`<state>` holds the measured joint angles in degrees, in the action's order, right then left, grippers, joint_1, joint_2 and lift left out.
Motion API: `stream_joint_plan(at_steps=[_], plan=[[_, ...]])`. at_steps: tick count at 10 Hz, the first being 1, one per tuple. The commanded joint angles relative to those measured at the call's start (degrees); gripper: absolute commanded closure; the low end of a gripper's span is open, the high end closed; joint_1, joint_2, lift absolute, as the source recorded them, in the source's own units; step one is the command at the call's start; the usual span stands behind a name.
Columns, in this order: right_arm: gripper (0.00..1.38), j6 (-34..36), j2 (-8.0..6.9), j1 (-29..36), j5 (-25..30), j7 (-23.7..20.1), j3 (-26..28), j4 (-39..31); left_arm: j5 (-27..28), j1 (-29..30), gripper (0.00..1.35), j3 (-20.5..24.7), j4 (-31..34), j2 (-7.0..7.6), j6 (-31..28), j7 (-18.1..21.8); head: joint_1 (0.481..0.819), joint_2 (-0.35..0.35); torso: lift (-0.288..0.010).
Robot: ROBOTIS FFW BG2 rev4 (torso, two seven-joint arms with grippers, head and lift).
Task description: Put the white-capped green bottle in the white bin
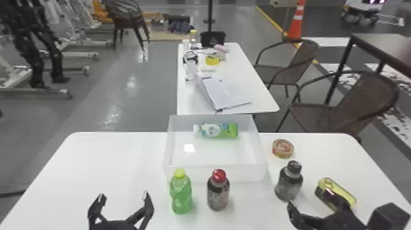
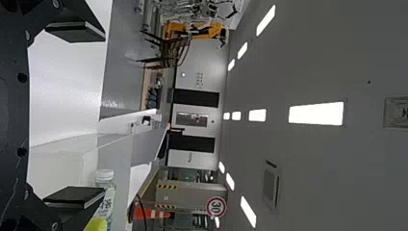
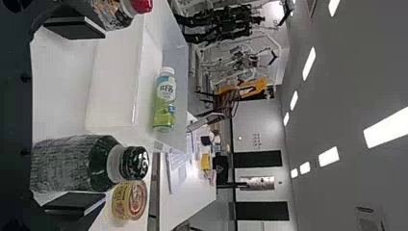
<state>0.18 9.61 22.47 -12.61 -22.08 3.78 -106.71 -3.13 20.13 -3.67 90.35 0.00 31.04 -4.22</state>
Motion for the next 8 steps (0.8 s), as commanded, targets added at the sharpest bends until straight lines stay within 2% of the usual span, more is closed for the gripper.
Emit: stream_joint_plan(at_steps=[1,4,8], plan=[[0.11,-2.47,-1.09,0.82,1.62,0.02,0.09,0.89,0.05,0.18,0.17,0.16,0.01,-0.15,-0.01,0.00,0.549,0.000,-0.100],[0.11,-4.58,-3.11,1.88,1.27,2.48,0.09,1.59,1.02,0.35,0.17,0.51,0.62,-0.15,-0.72,0.00,0.549,0.000,-0.100],[0.13,-4.75,-3.20,2.06,1.44,2.83,0.09,1.42,1.37,0.70,0.17,0.68,1.24,-0.15,-1.60,0.00,0.549,0.000,-0.100]])
